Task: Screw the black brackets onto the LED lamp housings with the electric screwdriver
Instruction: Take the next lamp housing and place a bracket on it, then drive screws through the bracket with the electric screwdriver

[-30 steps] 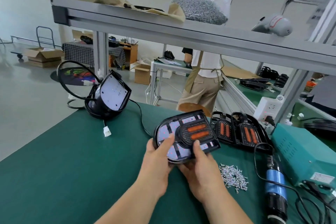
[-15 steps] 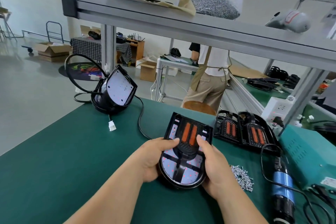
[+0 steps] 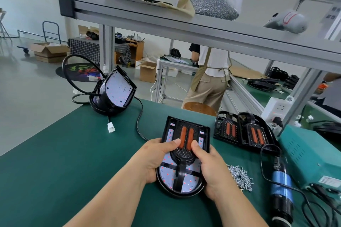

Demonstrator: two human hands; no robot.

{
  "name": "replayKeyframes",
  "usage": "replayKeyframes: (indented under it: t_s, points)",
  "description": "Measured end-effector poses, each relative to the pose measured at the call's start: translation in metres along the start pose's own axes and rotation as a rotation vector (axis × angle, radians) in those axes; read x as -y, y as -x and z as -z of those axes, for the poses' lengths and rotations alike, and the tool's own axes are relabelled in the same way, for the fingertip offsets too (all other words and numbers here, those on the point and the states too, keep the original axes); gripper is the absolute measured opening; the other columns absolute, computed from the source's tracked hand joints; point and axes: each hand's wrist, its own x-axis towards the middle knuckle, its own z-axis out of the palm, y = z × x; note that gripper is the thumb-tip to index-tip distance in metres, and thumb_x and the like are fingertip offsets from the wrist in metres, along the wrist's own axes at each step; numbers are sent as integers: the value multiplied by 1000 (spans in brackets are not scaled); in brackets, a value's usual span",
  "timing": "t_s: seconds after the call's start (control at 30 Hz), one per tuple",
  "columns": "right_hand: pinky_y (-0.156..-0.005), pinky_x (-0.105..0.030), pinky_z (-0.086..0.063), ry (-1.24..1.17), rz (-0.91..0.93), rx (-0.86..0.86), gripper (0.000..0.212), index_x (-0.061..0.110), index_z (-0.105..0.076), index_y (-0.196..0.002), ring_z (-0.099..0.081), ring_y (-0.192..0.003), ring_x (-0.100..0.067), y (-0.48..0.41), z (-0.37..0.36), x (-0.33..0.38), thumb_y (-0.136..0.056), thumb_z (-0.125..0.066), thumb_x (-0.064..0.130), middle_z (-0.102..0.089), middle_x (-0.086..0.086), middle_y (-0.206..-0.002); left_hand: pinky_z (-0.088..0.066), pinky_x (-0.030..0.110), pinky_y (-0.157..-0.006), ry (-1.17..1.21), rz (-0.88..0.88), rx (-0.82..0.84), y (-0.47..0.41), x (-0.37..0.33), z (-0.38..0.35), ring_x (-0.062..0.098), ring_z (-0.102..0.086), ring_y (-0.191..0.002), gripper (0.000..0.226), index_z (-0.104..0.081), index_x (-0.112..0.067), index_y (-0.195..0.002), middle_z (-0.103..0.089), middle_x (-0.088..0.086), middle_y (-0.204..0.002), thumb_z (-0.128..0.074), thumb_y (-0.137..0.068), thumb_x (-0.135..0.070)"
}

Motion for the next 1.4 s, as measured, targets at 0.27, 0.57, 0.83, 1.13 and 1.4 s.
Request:
replayKeyframes:
  t_s: [0.27, 0.57, 0.83, 1.13, 1.4]
  points:
    - [-98, -55, -52, 129, 14, 54, 53, 10, -56, -126, -71, -103, -34, 8, -1, 3, -79, -79, 19, -73, -14, -112, -59, 55, -76, 30, -29, -37, -4, 2, 0, 41, -72, -82, 24, -67, 8, -108, -72, 31, -98, -67, -89, -7]
    - [-96, -51, -54, 276, 34, 40, 50, 13, -55, -123, -73, -99, -27, 13, 0, 3, -79, -81, 12, -74, -9, -109, -60, 53, -74, 20, -1, 87, -6, 0, 9, 41, -72, -87, 48, -66, 1, -114, -71, 29, -105, -77, -70, -13]
    - [-60, -20, -40, 1080, 171, -165, 51, 26, -48, -65, -48, -61, -3, 22, 13, 37, -82, -56, 73, -51, 7, -67, -58, 48, -85, -85, -18, 198, -9, 3, 15, 39, -71, -100, 42, -64, -4, -119, -72, 23, -111, -69, -78, -9]
    - [-60, -27, -52, 1242, -33, -443, 55, 9, -58, -59, -66, -49, -18, 76, 119, 88, -93, -56, 53, -69, -12, -57, -57, 38, -78, -228, -45, 200, -11, 11, 11, 30, -73, -97, 32, -60, -12, -124, -75, 13, -108, -61, -92, -7]
    - [-48, -25, -32, 1396, -127, -618, 56, 20, -46, -64, -49, -56, -9, 95, 146, 52, -87, -48, 72, -52, 3, -66, -44, 47, -105, -397, -144, 112, -4, 15, -1, 17, -68, -109, 88, -17, -58, -147, -71, -15, -118, -66, -93, -9]
